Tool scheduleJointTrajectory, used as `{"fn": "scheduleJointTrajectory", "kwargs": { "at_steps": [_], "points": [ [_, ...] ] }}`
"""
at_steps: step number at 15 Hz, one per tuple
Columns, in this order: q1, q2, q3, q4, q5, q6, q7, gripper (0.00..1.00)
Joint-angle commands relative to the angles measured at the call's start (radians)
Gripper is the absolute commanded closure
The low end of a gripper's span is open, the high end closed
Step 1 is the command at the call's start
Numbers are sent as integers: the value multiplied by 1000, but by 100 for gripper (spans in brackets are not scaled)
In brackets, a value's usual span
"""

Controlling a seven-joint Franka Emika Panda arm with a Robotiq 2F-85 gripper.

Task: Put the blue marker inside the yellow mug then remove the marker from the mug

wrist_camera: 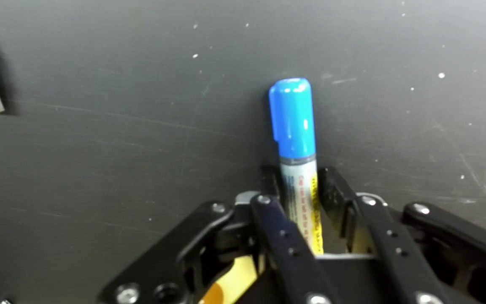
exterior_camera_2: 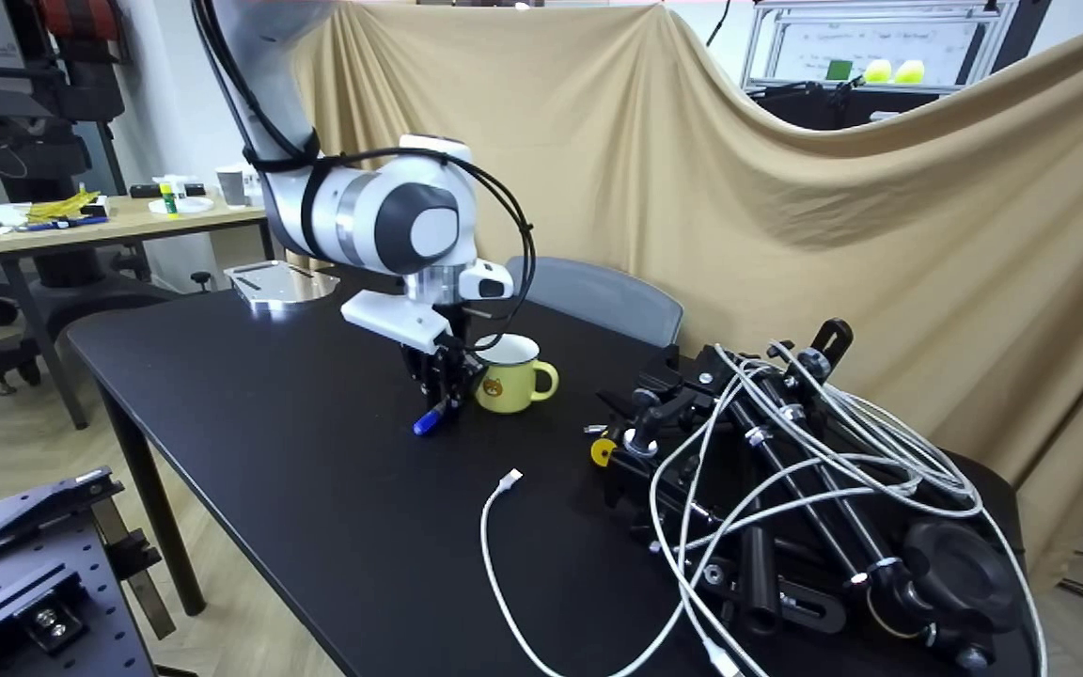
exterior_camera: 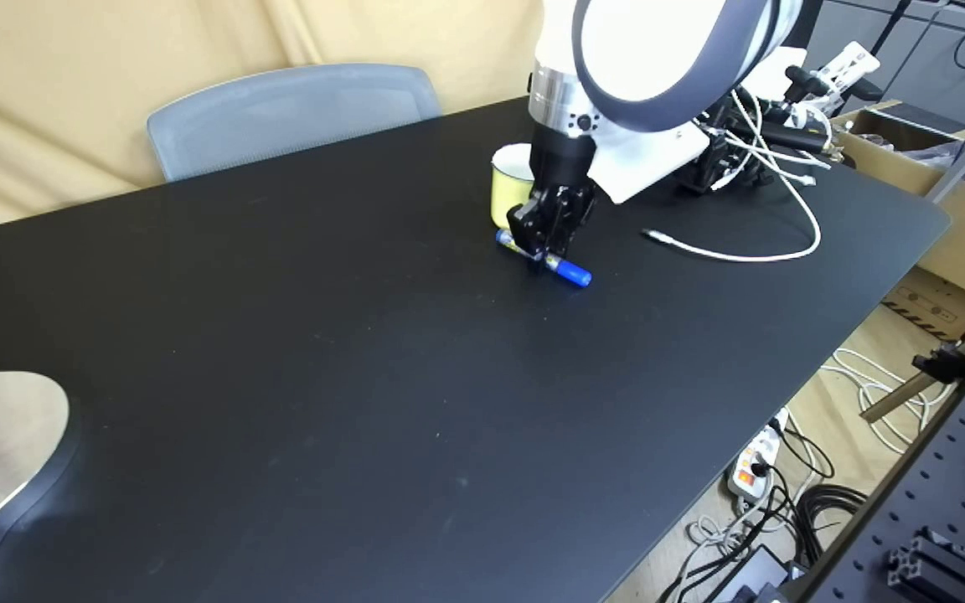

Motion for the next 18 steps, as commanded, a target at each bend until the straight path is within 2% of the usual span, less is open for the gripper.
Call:
{"fn": "scheduleJointTrajectory", "kwargs": {
  "at_steps": [1, 2, 5, 8, 14, 18],
  "points": [
    [2, 0, -11, 14, 9, -5, -7, 95],
    [2, -7, -10, 10, 8, -7, -9, 99],
    [6, -42, -12, -8, -6, -37, -24, 95],
    [-4, -87, 6, -10, -5, -136, -69, 95],
    [-29, -217, 57, 25, 22, -492, -216, 95],
    [-30, -258, 42, 108, 2, -699, -233, 95]
  ]
}}
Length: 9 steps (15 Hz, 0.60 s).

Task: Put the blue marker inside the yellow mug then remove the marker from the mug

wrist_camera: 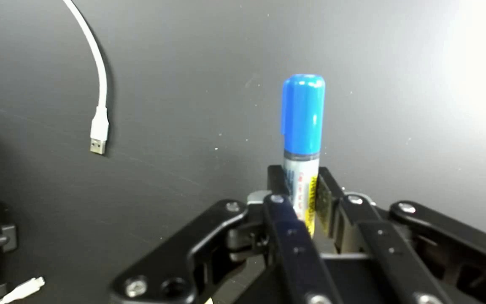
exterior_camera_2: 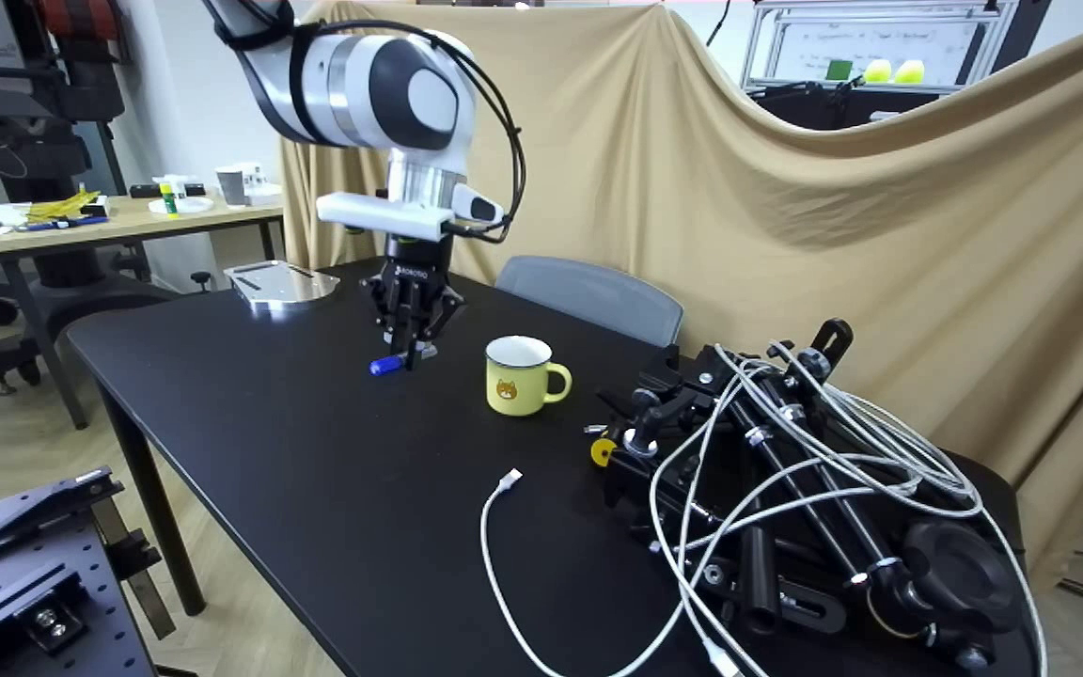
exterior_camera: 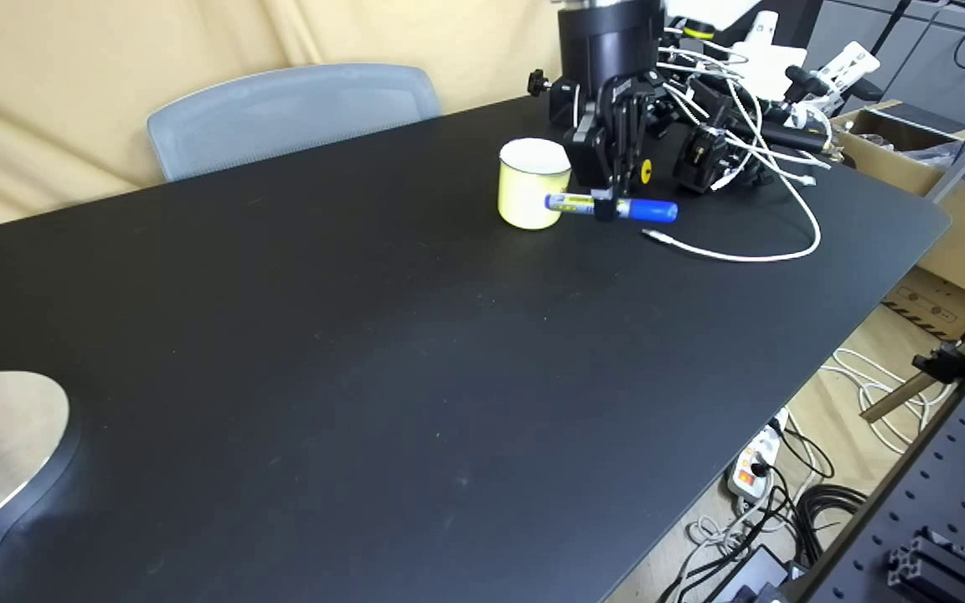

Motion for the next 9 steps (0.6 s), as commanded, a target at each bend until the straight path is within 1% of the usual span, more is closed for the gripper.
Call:
{"fn": "scheduleJointTrajectory", "kwargs": {
  "at_steps": [1, 6, 9],
  "points": [
    [-22, -17, -10, 96, -8, -165, -16, 95],
    [-53, 46, -38, 240, -13, -286, -12, 95],
    [-65, 110, -49, 327, -11, -344, -7, 95]
  ]
}}
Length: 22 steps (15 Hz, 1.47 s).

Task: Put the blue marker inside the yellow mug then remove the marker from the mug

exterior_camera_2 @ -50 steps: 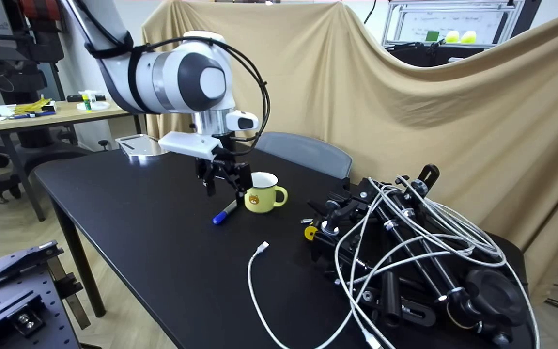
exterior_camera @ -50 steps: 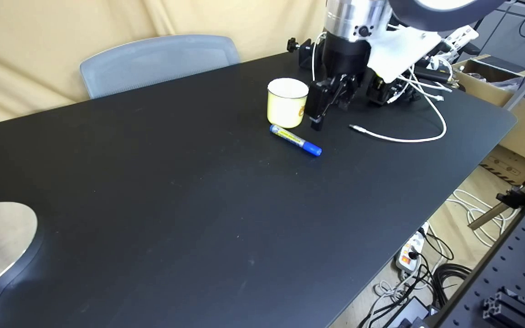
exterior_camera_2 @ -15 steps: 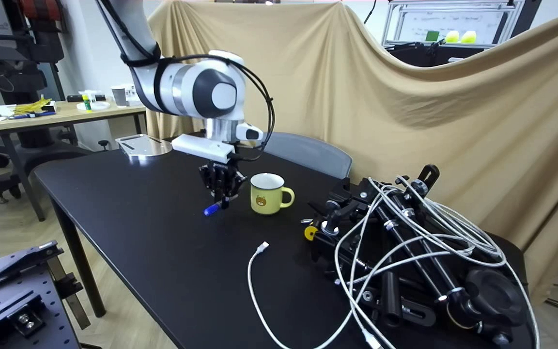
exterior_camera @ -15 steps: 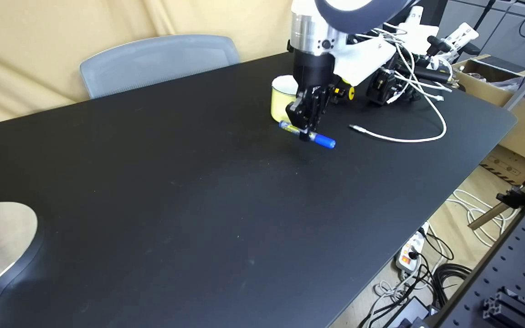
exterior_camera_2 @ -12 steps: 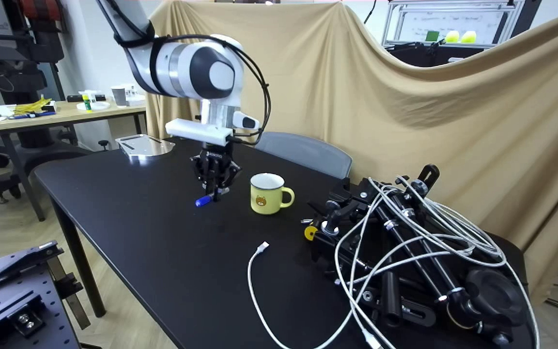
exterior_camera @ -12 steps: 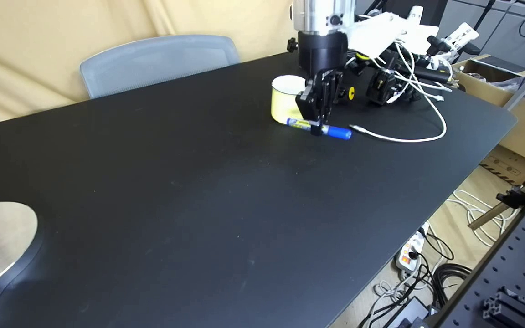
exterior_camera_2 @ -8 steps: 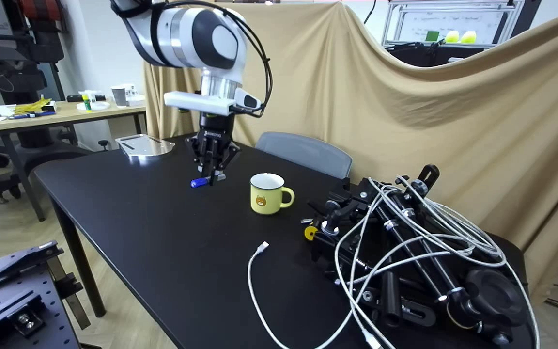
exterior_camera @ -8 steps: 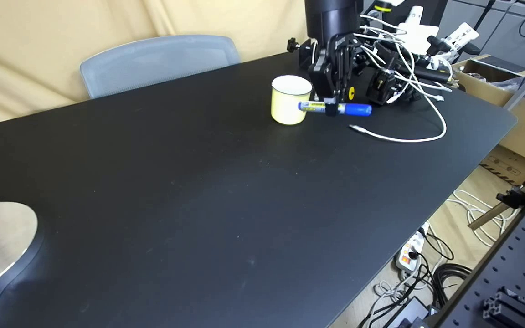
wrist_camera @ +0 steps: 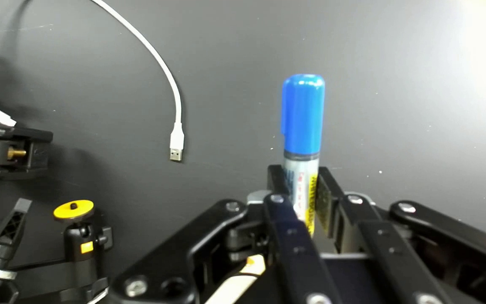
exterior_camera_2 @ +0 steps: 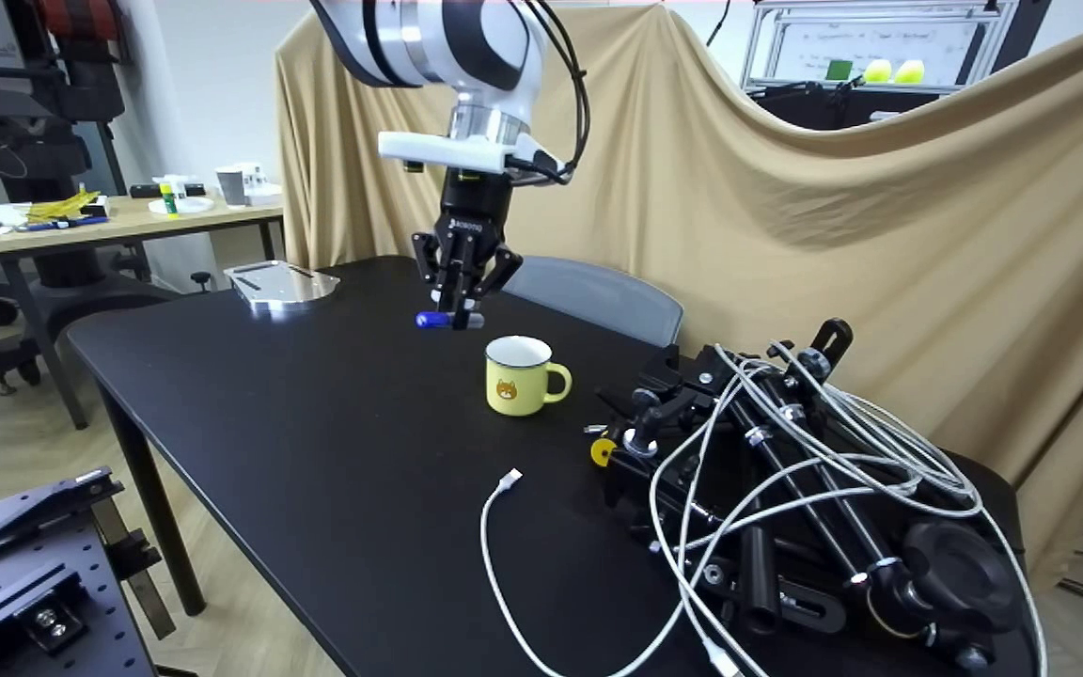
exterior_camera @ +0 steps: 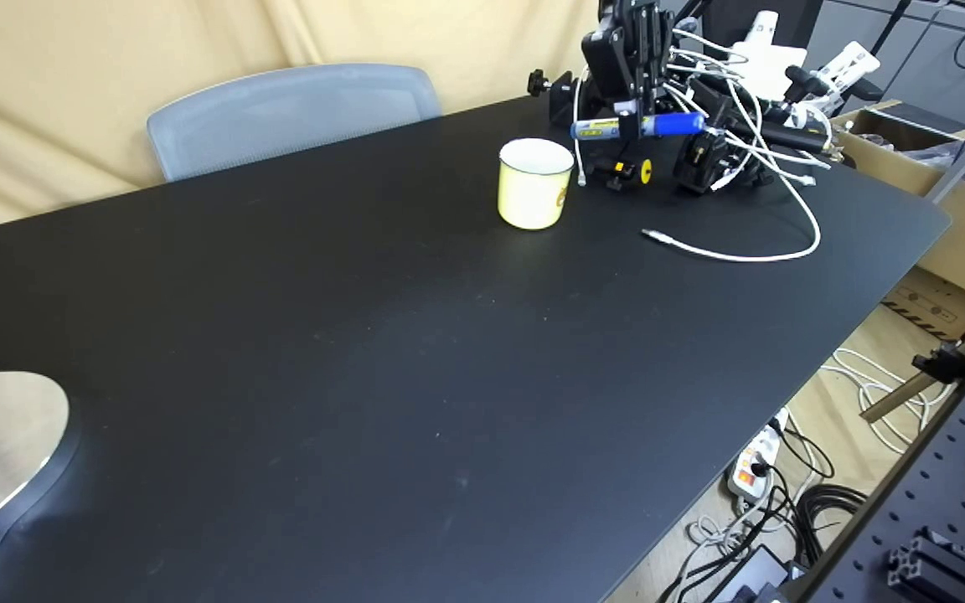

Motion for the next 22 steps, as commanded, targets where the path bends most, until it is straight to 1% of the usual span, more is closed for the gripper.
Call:
{"fn": "scheduleJointTrajectory", "kwargs": {
  "at_steps": [1, 7, 12, 18, 19, 22],
  "points": [
    [-10, 102, -11, 141, -7, -95, 8, 95],
    [-18, 248, -26, 305, -4, -185, 15, 95],
    [-17, 339, -27, 402, -12, -177, 4, 95],
    [-16, 412, -25, 492, -7, -181, 1, 95],
    [-16, 420, -25, 502, -6, -182, 2, 58],
    [-16, 438, -25, 525, -5, -180, 2, 40]
  ]
}}
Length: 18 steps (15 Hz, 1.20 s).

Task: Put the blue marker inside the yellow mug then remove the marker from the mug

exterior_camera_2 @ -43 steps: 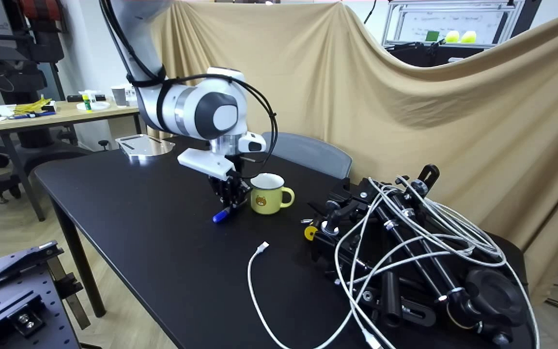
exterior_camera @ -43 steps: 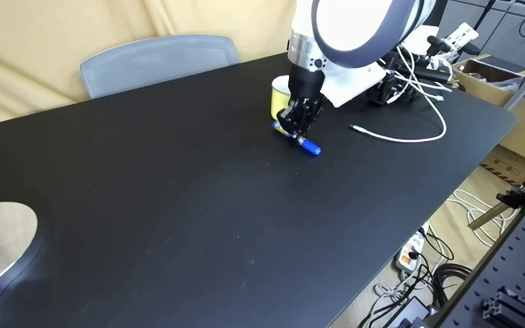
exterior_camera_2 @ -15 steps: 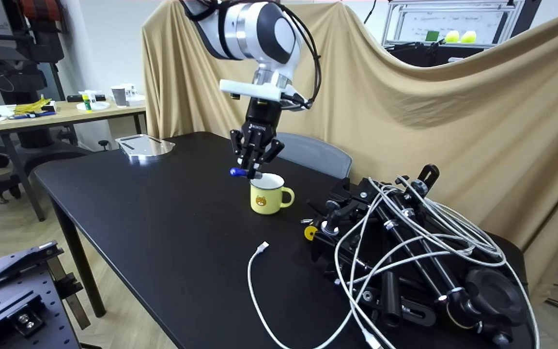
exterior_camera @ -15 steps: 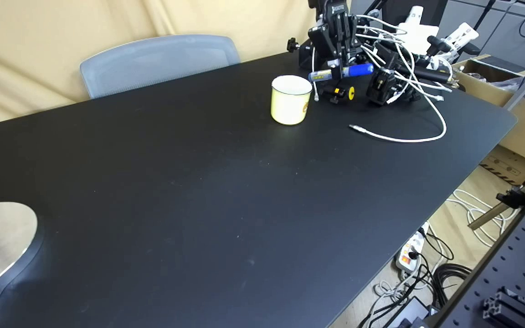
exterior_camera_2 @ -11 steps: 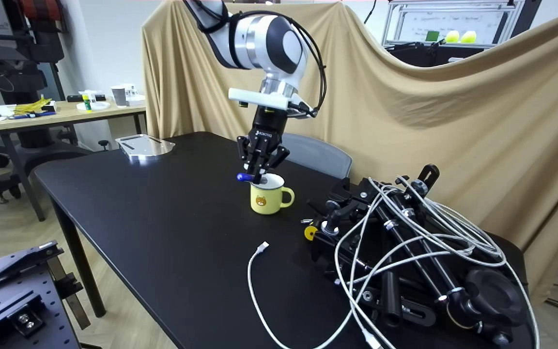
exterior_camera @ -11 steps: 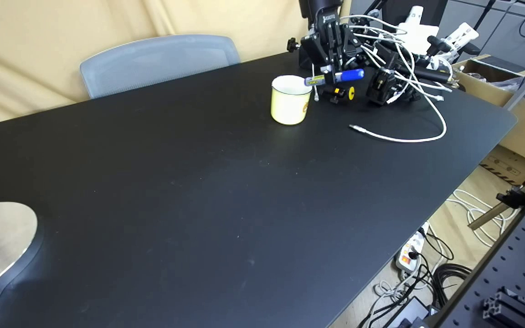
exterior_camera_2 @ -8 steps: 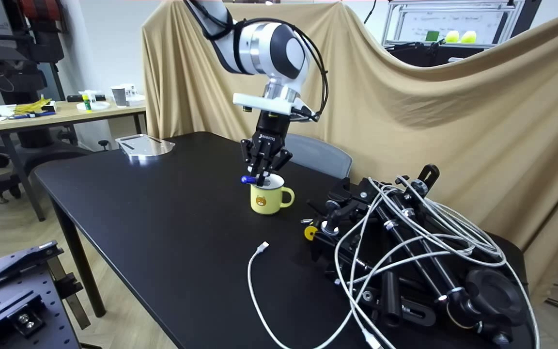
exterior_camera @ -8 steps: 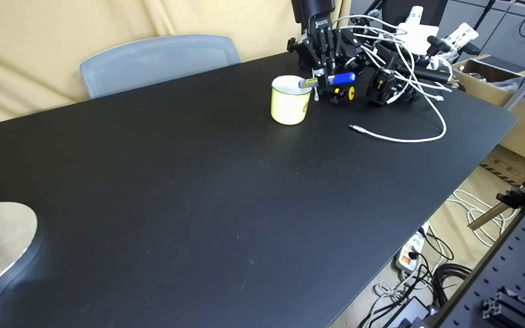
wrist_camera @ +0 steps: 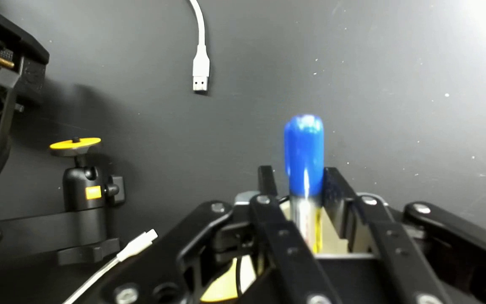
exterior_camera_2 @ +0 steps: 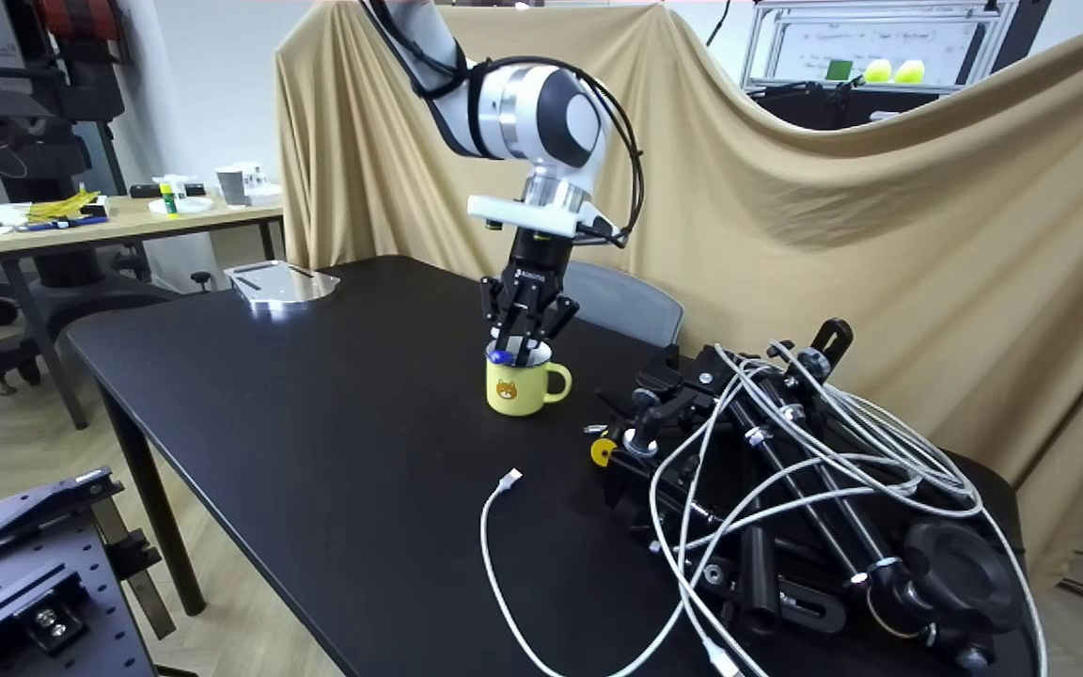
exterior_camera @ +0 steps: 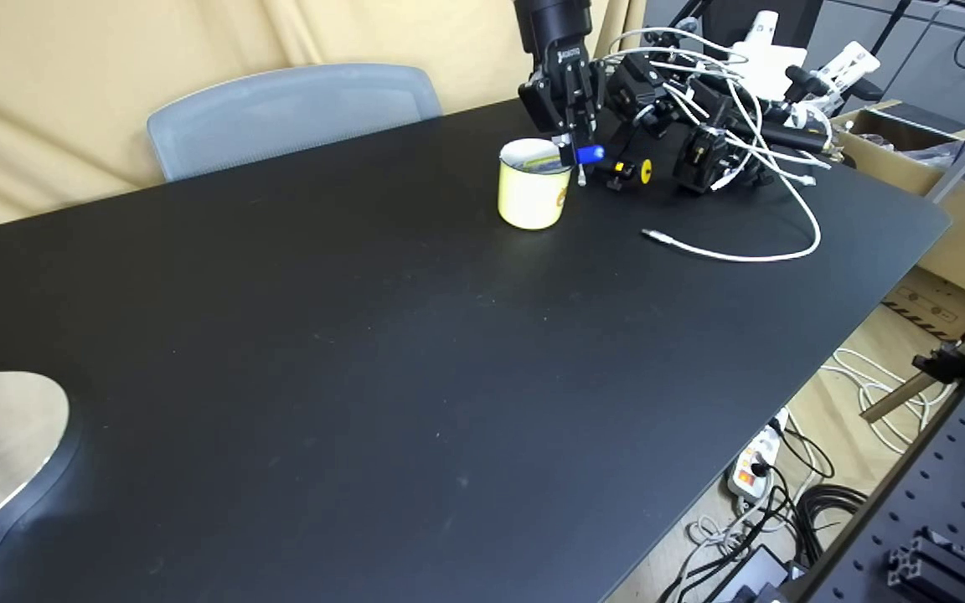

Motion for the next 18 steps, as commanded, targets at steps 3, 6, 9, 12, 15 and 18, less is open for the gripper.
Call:
{"fn": "scheduleJointTrajectory", "kwargs": {
  "at_steps": [3, 6, 9, 12, 15, 18],
  "points": [
    [2, 44, 2, 82, -5, -32, 1, 20],
    [17, 3, 0, 37, -26, 33, 7, 2],
    [47, -71, -8, -64, -79, 189, 36, 0],
    [62, -159, -5, -207, -102, 389, 75, 0],
    [71, -246, -5, -366, -101, 548, 114, 0],
    [70, -347, -15, -523, -104, 654, 147, 0]
  ]
}}
